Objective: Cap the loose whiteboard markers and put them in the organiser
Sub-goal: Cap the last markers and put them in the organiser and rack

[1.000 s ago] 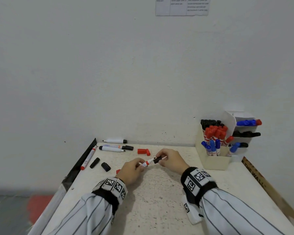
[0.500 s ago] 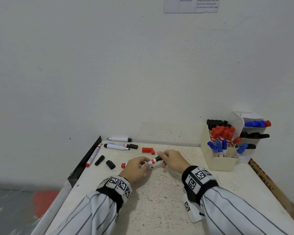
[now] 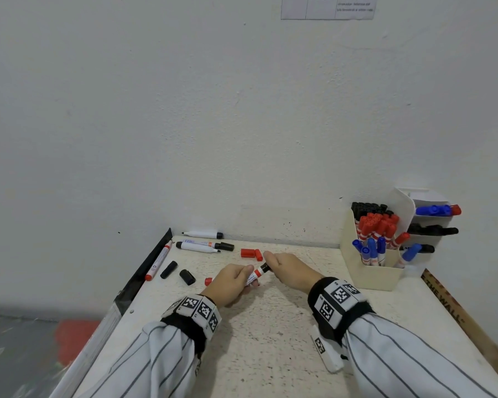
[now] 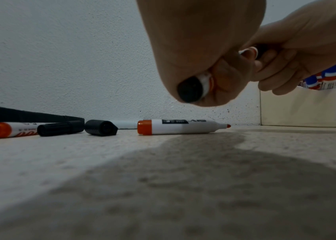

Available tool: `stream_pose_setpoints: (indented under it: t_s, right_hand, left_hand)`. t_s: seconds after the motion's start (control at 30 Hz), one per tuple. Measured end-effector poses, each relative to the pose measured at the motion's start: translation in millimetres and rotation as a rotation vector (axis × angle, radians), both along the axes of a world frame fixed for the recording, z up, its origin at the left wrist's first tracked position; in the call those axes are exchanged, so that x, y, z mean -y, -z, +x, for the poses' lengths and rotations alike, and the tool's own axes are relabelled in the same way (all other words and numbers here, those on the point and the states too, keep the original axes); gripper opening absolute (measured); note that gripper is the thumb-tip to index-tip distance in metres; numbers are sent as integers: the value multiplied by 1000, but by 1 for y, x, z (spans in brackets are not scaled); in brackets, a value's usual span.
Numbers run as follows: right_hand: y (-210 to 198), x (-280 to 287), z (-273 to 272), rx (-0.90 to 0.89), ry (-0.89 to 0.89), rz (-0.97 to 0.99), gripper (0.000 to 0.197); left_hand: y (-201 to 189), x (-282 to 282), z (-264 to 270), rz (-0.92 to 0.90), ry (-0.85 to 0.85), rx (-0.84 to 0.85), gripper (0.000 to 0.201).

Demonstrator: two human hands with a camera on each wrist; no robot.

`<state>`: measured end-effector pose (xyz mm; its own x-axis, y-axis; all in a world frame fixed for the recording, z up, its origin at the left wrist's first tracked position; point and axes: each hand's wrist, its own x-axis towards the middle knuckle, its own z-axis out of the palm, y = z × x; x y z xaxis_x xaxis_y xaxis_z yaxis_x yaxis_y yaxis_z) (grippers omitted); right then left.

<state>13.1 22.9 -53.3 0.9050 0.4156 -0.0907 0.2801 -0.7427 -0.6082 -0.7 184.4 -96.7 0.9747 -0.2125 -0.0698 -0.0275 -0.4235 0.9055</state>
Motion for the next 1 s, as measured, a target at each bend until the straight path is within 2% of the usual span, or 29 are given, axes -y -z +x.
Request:
stream_pose_setpoints:
  t_s: [0.13, 0.23, 0.33, 0.43, 0.47, 0.53, 0.6, 0.67, 0.83, 1.0]
  right_hand:
    - [1, 4, -2, 18, -43, 26, 41]
    - [1, 8, 2, 16, -58, 13, 38]
    - [0, 15, 4, 32, -31, 6, 40]
    - [0, 23, 7, 79, 75, 47, 45]
    - [-1, 25, 8, 88, 113, 65, 47]
    - [-1, 25, 10, 93, 160, 106, 45]
    - [-2, 25, 10, 84, 180, 176, 41]
    - [-5, 25, 9, 59, 196, 243, 41]
    - [-12, 26, 6, 64, 148, 278, 44]
    - [-11, 34, 7, 79, 76, 238, 42]
  left_hand:
    - [-2, 0, -4, -116, 37, -181, 44]
    - [-3, 2, -6, -188, 68, -209, 46]
    - [-4, 4, -5, -187, 85, -122, 41]
    - [-3, 3, -5, -52, 83, 48, 11]
    - [-2, 3, -5, 31, 87, 112, 7]
    - [-3, 5, -5, 193, 82, 226, 15]
    - [-11, 11, -6, 258, 82, 271, 26]
    - [-21, 16, -7, 214, 96, 212, 27]
    - [-29, 15, -12, -169, 131, -165, 33]
    - [-33, 17, -11, -225, 159, -249, 33]
